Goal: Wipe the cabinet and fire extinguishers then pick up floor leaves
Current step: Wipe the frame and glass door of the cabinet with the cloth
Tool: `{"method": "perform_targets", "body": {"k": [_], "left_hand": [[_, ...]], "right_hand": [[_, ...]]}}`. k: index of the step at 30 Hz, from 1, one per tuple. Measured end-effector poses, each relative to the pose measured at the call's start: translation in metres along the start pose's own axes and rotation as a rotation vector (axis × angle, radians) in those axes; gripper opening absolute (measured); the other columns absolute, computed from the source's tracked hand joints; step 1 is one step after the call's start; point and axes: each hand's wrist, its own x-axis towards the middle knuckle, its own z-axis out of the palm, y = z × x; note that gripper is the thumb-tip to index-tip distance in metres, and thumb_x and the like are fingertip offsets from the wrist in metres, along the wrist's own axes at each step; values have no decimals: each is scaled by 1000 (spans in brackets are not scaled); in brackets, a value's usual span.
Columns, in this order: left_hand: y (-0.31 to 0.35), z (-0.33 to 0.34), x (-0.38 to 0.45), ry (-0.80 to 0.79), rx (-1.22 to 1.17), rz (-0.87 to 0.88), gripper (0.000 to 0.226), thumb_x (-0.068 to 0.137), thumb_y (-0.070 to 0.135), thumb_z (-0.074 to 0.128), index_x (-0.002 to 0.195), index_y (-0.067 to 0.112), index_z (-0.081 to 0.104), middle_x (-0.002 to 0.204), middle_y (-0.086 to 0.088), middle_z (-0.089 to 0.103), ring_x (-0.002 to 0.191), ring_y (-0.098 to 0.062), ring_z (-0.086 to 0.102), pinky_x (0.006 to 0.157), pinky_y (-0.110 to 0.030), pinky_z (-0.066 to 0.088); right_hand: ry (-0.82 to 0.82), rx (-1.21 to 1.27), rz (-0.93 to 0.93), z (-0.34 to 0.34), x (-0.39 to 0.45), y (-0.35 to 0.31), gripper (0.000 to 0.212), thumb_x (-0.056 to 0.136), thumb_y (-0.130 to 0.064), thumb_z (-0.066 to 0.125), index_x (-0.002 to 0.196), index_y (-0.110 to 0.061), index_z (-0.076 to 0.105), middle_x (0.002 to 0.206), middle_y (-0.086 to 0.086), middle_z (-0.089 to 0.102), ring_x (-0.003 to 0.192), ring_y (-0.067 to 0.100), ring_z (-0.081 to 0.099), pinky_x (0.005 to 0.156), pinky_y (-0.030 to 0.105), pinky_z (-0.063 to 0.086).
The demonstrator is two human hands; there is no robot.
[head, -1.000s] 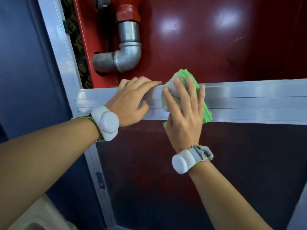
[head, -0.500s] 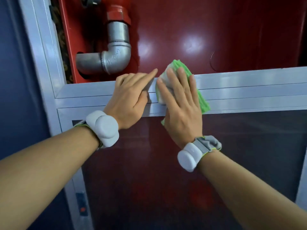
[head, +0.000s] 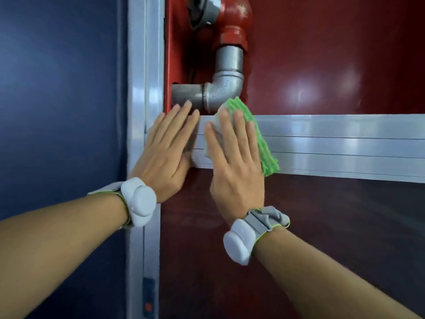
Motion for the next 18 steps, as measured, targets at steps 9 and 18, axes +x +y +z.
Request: {"method": "perform_targets", "body": {"k": [9, 18], "left_hand": [[-30, -13, -37, 23, -61, -28, 71, 87, 5, 43, 156, 10, 24, 166, -7, 9, 155, -24, 4, 126, -46, 13], [-75, -24, -84, -39, -154, 45, 77, 85, 0, 46, 155, 1, 16, 165, -9, 14, 155, -21, 11, 124, -45, 22]], "right_hand": [[57, -89, 79, -22, 0, 32, 64, 82, 7, 46, 145, -1, 42, 155, 18, 35, 147, 35, 27, 121, 53, 18], [-160, 106, -139, 61, -29, -102, 53, 92, 3, 37, 145, 4, 39, 155, 23, 31, 148, 39, 22, 121, 54, 20]]}}
